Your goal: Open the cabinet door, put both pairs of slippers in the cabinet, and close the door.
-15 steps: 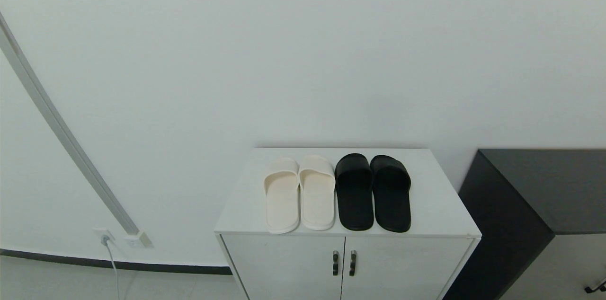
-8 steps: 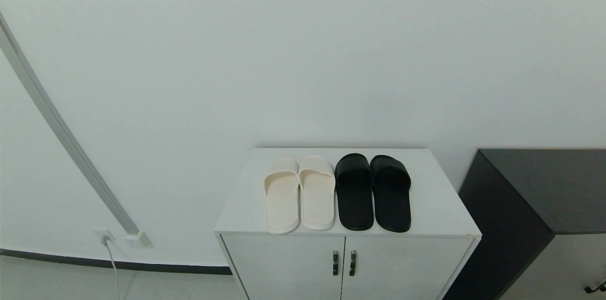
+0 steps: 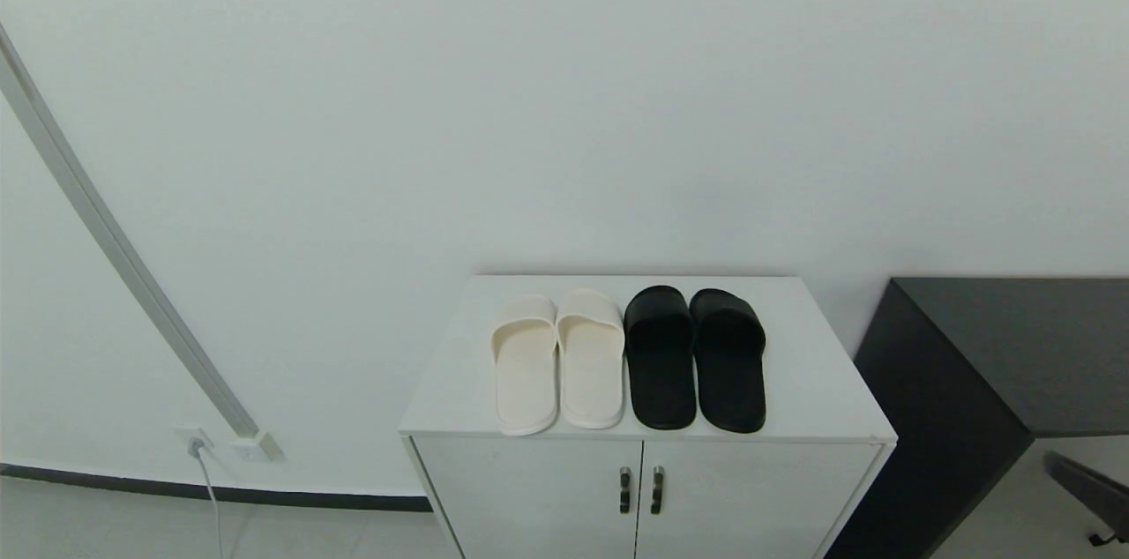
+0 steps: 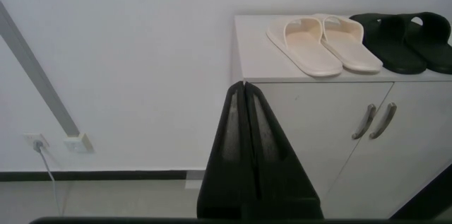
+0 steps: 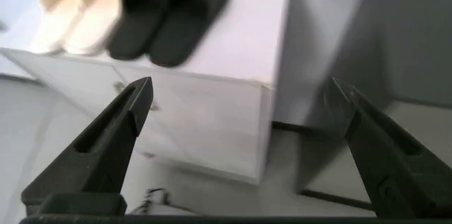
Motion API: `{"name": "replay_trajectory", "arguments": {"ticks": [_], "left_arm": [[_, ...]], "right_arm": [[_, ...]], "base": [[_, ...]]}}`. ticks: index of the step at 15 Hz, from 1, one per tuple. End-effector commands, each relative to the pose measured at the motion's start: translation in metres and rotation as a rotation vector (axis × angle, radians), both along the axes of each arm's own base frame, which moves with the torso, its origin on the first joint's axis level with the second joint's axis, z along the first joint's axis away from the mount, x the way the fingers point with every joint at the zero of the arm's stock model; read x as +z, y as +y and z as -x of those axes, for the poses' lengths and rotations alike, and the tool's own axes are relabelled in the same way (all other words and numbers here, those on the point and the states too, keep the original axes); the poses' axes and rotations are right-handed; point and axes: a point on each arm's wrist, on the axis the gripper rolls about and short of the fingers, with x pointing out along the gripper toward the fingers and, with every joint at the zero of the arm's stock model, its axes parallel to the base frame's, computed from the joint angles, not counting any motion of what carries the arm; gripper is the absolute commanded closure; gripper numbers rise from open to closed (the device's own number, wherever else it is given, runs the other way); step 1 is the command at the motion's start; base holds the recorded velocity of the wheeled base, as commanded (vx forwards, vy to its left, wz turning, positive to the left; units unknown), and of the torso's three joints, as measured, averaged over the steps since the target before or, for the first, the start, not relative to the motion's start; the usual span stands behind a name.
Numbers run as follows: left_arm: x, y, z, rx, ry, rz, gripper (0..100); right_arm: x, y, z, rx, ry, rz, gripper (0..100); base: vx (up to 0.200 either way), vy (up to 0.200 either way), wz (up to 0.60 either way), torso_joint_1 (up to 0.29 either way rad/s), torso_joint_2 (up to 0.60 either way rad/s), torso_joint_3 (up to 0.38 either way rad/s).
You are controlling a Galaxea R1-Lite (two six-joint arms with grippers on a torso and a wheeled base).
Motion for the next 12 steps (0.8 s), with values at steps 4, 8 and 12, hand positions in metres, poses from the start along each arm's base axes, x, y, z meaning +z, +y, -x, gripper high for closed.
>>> {"name": "replay_trajectory", "arguments": {"ticks": [4, 8, 12], "left_arm": [[0.000, 0.000, 0.000, 0.000, 0.001, -0.001, 100], [0.000, 0.000, 0.000, -0.001, 0.001, -0.001, 100], [0.000, 0.000, 0.000, -0.001, 0.001, -0.001, 100]], "right_arm": [[0.020, 0.078, -0.076, 0.123, 0.135, -0.077, 0], [0.014, 0.141, -0.115, 0.065, 0.172, -0.058, 0], [-0.008, 0.186, -0.151, -0.057, 0.172, -0.043, 0]], "base": [[0.000, 0.000, 0.00, 0.000, 0.00, 0.000], [0.000, 0.000, 0.00, 0.000, 0.00, 0.000], [0.000, 0.000, 0.00, 0.000, 0.00, 0.000]]}}
